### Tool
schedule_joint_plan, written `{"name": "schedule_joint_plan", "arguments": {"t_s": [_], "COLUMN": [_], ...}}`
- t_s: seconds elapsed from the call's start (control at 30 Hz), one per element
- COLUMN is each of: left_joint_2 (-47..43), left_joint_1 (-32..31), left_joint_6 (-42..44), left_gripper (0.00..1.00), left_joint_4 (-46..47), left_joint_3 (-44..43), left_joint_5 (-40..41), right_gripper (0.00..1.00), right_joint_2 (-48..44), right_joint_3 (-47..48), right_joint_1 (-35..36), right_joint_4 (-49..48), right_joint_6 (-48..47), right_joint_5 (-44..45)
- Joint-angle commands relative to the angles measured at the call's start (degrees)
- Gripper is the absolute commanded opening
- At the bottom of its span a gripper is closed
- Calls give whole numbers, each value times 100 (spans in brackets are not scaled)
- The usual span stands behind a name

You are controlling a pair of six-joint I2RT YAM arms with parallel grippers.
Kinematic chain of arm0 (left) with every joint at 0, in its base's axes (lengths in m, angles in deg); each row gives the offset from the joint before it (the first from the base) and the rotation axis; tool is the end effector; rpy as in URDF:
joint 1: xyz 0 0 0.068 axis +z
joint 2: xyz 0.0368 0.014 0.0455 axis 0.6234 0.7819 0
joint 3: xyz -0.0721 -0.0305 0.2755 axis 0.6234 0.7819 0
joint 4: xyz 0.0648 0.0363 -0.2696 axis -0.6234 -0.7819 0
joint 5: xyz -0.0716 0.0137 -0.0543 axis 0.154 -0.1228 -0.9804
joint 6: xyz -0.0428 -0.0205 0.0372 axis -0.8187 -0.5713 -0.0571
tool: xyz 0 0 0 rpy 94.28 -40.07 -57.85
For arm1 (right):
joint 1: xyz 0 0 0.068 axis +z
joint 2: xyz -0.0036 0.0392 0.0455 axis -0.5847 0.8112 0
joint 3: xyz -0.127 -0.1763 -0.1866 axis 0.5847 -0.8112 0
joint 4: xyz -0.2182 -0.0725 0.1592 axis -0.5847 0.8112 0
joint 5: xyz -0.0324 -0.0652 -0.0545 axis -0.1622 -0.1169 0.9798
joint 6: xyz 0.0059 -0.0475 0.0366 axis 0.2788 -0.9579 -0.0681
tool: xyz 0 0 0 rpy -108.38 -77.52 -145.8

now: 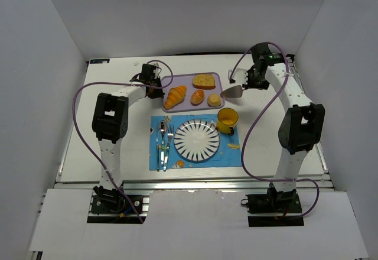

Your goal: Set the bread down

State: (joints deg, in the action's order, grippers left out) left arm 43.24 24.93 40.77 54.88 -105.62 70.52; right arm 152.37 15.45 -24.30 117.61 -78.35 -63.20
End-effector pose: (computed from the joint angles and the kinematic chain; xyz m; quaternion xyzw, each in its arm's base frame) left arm 0.4926 -0.1216 0.1470 -0.0445 0.9425 -0.1164 0.3102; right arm 0.4311 0.0821 0.3026 -0.6693 0.7031 -0.1756 0.1639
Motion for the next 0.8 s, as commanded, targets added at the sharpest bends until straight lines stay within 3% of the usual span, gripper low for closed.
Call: {"name": "schedule_joint_plan", "arguments": {"t_s": [0.0, 0.5, 0.77], "left_joint_2": [17, 35, 70], "left_joint_1": [0, 0, 0], "left_joint_6": [37, -25, -60], "left_gripper": [21, 21, 21], "left_joint_4": [-58, 12, -58], "left_joint_3": [-71, -45, -106], "left_joint_5": [17, -18, -18], "right_gripper": [0, 0, 0], "right_joint_2": [-228, -18, 675], "right_joint_3": [206, 426, 548], "right_joint_1": [-24, 179, 179], "right_joint_4": [629, 1183, 1200], "right_joint_6": [-2057, -2286, -1698], "right_joint_5": [174, -54, -608]}}
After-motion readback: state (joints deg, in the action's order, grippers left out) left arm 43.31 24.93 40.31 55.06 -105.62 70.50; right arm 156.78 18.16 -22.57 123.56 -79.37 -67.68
